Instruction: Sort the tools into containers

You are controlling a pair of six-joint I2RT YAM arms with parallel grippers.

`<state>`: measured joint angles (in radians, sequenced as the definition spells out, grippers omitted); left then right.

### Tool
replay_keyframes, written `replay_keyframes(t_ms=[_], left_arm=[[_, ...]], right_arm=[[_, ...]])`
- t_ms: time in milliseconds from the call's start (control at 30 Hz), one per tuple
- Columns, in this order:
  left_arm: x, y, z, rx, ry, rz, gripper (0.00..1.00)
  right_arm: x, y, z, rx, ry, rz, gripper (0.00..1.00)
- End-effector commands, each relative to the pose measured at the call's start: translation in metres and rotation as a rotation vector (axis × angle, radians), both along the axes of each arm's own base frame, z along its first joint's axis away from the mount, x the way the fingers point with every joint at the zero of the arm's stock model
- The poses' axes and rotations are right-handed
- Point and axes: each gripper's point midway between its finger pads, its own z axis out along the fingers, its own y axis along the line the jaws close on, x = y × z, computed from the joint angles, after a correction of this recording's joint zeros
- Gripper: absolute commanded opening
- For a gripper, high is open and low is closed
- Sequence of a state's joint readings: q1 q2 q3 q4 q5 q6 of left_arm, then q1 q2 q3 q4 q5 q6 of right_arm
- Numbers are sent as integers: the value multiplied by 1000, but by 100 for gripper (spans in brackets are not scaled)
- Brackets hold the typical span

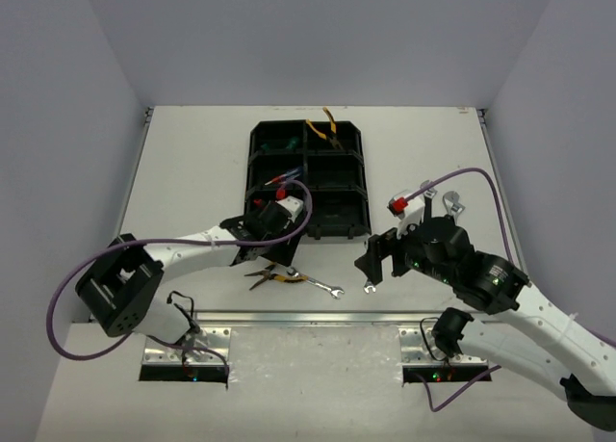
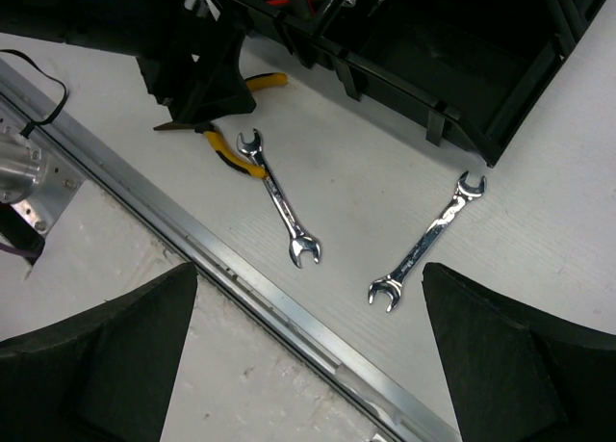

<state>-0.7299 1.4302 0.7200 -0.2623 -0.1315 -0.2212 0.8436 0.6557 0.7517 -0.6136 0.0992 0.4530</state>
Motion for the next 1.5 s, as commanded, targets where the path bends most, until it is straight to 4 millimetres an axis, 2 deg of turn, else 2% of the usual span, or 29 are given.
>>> replay_keyframes(t_ms=[0,100,200,400,567,700,833,933,1100,1200,1333,1367,1400,1467], left_arm=[[13,-12,-11,-25,17,-40,54],[9,-11,-24,-7,56,-41,44],[10,-14,-24,-18,59,-42,37],[1,-11,-32,-17,102,-32,7],[-6,-4,-39,12,128,-26,0],[-11,-4,-35,-2,136,-37,0],[-14,-21,-7,-73,115,-78,0],[-21,-40,22,-120,83,-143,0],[-28,-49,58,-163,41,-191,0],[-24,-49,81,-195,-16,-185,0],[5,-43,119,-213,-156,-42,0],[24,-39,139,-218,-230,48,0],[28,-43,151,-239,-252,51,0],[59,-37,179,-242,-355,204,0]], right_arm=[[2,2,11,27,-43,14,99],[2,-1,11,18,-48,8,99],[2,-1,11,20,-49,9,99],[2,3,14,31,-50,22,99],[2,5,16,38,-52,28,99],[3,6,18,42,-53,29,99],[3,9,18,43,-47,33,99],[4,10,20,47,-47,32,99],[4,9,22,50,-47,27,99],[6,5,26,48,-61,9,99],[9,0,35,43,-79,-20,99],[8,-3,40,47,-86,-28,99],[10,-4,45,52,-97,-40,99],[11,-14,58,62,-123,-84,99]])
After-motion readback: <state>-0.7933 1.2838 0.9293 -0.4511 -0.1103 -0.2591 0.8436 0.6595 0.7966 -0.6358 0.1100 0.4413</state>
